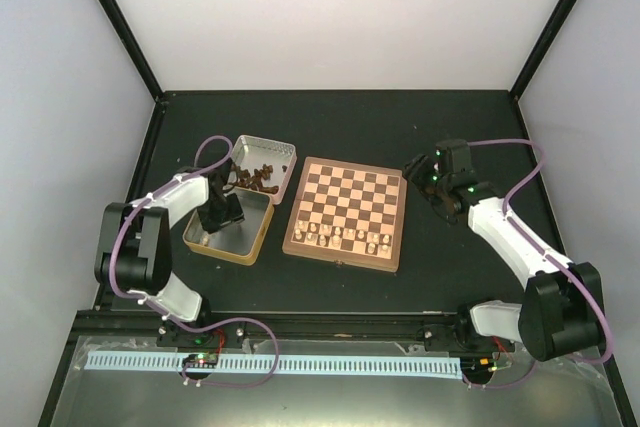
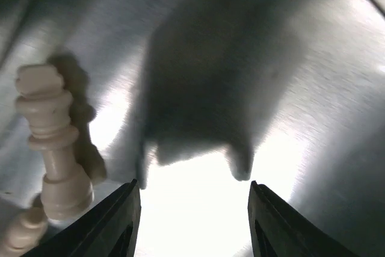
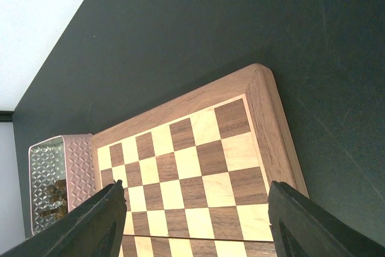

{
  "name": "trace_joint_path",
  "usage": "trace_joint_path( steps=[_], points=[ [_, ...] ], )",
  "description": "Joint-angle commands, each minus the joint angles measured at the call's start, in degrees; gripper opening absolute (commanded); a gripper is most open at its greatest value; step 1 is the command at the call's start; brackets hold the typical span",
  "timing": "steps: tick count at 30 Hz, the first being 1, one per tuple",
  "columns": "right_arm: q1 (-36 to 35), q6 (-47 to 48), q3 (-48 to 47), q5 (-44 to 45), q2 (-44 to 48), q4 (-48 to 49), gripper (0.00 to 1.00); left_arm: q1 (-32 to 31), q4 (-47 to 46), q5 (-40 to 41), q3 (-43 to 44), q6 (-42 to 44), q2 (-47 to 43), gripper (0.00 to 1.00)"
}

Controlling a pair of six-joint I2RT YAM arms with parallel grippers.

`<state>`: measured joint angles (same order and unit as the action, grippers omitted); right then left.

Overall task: Set up the chess pieces on the board
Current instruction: Pick up the chess piece from the storage box.

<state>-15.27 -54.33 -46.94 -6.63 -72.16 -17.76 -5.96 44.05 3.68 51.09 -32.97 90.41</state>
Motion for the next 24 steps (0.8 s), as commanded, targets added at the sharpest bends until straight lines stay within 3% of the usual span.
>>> trace_joint_path(
  steps=[1,4,8,21,24],
  points=[
    [0.4,-0.3,-1.8,-0.8,-0.6,1.0,0.66,0.2,-1.0,-10.4,0.5,-0.9,-2.7,0.51],
    [0.4,-0.3,-1.6,-1.1,-0.7,1.1,0.66,0.2,1.0,-4.9,1.7,0.1,-3.3,0.52],
    [0.4,-0.3,-1.3,-1.2,-0.8,1.3,0.66,0.2,3.2,3.2,2.3,0.7,-3.4,0.61],
    [0.4,-0.2,-1.4,-1.0,-0.3,1.0,0.66,1.9,0.6,7.0,1.7,0.0,2.3,0.63],
    [0.4,-0.3,-1.5,-1.0,-0.3,1.0,0.66,2.1,-0.2,5.8,0.9,-0.2,2.5,0.59]
  ],
)
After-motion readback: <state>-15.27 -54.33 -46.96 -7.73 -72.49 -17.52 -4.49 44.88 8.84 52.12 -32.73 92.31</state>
